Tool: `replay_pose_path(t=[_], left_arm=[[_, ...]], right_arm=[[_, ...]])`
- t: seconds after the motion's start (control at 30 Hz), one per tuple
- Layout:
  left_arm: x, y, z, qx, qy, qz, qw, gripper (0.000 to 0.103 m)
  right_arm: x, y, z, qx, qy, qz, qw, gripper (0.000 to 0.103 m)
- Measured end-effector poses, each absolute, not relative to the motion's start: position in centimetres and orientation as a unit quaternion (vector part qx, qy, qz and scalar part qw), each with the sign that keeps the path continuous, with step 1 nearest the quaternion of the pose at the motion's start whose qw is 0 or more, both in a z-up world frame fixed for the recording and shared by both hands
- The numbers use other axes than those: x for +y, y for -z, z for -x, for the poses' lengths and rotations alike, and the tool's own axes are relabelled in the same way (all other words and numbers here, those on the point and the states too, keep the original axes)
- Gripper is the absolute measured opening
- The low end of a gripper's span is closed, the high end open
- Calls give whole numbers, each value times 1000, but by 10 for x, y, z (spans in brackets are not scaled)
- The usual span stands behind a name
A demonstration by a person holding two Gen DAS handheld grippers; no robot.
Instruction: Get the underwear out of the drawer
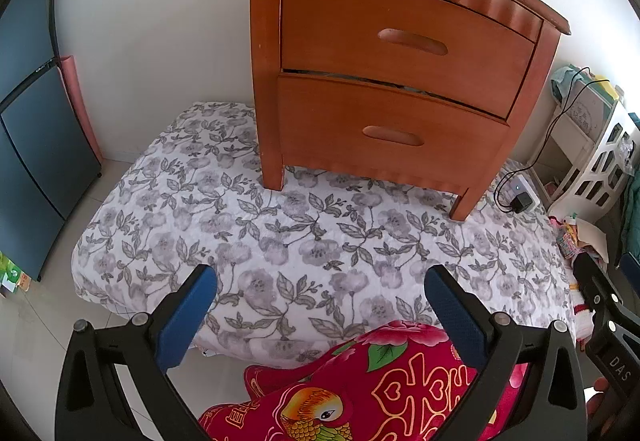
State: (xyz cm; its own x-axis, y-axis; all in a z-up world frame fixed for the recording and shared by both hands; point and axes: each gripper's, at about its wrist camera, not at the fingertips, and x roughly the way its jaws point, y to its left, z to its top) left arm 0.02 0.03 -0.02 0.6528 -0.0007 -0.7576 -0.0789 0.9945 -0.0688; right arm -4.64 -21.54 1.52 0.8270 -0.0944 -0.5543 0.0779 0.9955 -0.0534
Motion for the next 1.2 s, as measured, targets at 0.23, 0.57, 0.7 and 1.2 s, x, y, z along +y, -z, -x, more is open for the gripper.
replay_pose_path(t=[0.23,0.57,0.7,1.2], left_arm=[[0,0,0,416,-21,48,908,103],[1,0,0,416,-21,48,908,103],[1,0,0,416,-21,48,908,103],[2,-2,0,417,-21,48,907,103]], right_arm=[[-215,-14,47,291,46,14,955,103],[-212,-13,47,292,45,13,955,103],[-219,-15,48,293,46,13,955,103],[-218,-13,48,294,45,13,955,103]])
